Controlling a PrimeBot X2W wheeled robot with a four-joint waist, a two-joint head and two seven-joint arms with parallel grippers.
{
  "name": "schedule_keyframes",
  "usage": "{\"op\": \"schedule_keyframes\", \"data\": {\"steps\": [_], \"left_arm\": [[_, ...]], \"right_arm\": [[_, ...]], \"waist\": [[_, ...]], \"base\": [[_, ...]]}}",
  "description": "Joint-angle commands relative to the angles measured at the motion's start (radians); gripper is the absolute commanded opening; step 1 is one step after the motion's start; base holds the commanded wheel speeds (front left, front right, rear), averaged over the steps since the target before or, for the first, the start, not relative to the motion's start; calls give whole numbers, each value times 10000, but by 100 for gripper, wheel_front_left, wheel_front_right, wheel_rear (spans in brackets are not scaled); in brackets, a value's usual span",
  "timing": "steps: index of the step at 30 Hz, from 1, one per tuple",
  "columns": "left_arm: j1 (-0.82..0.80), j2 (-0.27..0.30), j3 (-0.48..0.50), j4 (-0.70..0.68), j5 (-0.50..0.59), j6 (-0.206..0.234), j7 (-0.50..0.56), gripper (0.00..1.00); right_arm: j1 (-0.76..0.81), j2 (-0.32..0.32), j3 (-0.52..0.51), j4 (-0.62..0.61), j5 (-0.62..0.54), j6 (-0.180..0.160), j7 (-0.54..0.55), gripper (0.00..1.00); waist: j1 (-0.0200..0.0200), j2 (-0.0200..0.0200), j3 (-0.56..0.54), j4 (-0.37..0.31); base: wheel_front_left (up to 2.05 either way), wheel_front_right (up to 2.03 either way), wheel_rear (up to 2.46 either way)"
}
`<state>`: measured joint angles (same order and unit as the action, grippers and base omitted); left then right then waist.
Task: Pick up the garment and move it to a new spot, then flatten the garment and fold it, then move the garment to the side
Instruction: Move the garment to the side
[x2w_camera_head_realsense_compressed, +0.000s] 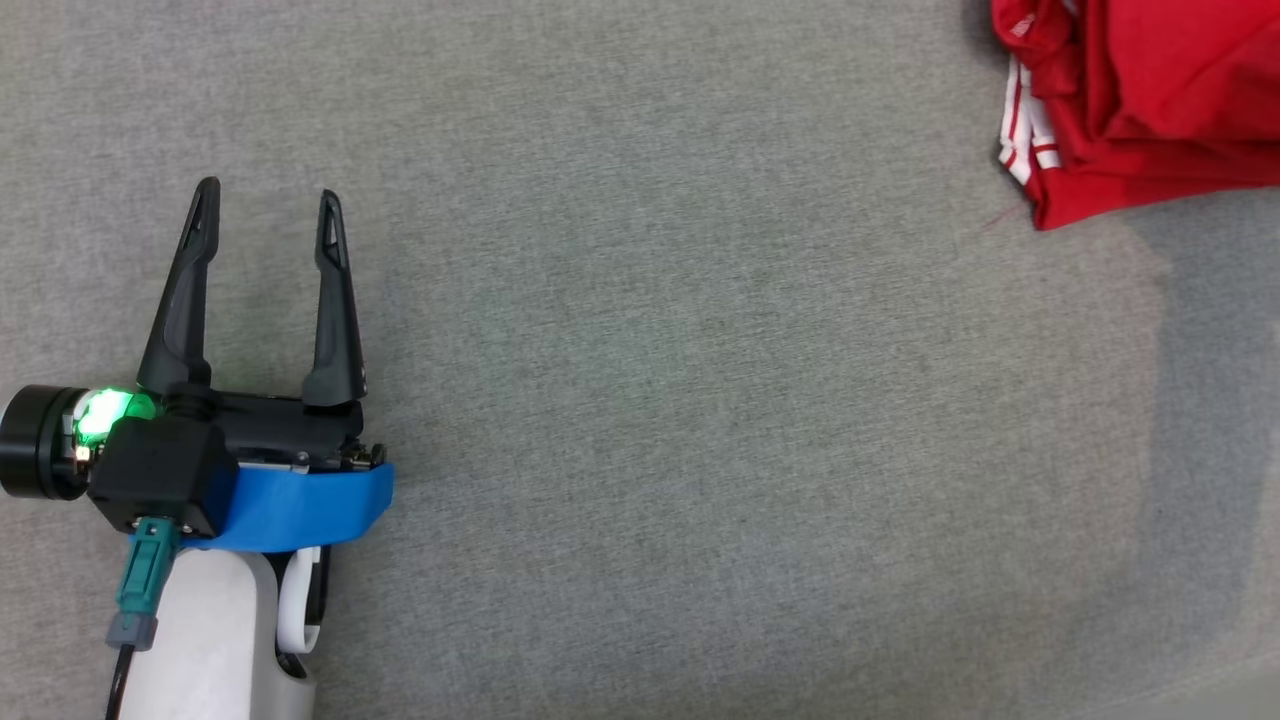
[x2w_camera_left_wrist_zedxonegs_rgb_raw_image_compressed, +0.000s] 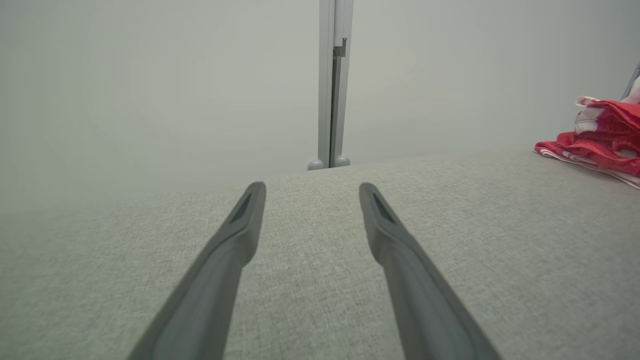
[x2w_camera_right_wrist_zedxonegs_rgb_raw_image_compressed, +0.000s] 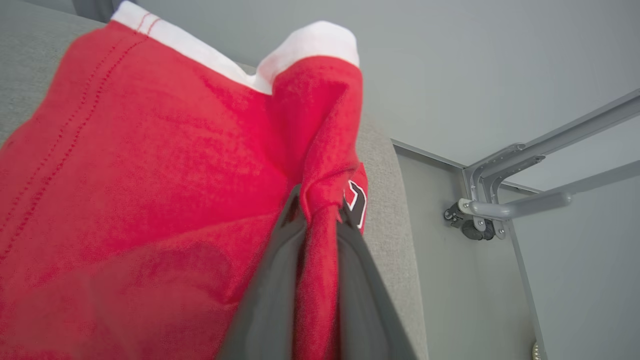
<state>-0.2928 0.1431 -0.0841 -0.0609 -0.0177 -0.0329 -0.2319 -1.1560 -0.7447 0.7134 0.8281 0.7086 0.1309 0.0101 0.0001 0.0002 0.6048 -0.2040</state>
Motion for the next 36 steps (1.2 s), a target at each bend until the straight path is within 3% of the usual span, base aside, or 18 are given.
{"op": "schedule_keyframes", "data": {"steps": [1,3,5,11,18,24,36], "left_arm": [[-177,9,-45,-38,-43,61,-22,100],[-184,-4,-63,-9,-62,71,-49,100],[-175,-24,-93,42,-84,69,-70,100],[-31,-113,-80,347,-252,169,-178,100],[592,-274,119,913,-622,325,-302,100],[1295,-374,300,1254,-893,454,-330,100],[2400,-547,612,1613,-1182,426,-339,100]], "right_arm": [[-364,191,73,525,-254,-2,-143,0],[-545,403,151,1183,-485,-2,-343,56],[-721,568,206,1742,-695,-2,-526,100],[-985,944,95,2924,-904,-2,-1488,100],[-501,1719,-237,3037,-632,0,-2570,100],[364,2443,-786,1801,-494,0,-2754,100],[4534,4081,-3555,-1526,-2418,-2,-2759,100]], "waist": [[-1,-2,50,92],[-1,-2,48,189],[-1,-2,13,274],[-1,-2,-450,576],[-1,-2,-1584,847],[-1,-2,-2589,1176],[-1,-2,-3873,1829]], "base": [[0,0,0],[0,0,0],[0,0,0],[0,0,0],[0,0,0],[0,0,0],[0,0,0]]}}
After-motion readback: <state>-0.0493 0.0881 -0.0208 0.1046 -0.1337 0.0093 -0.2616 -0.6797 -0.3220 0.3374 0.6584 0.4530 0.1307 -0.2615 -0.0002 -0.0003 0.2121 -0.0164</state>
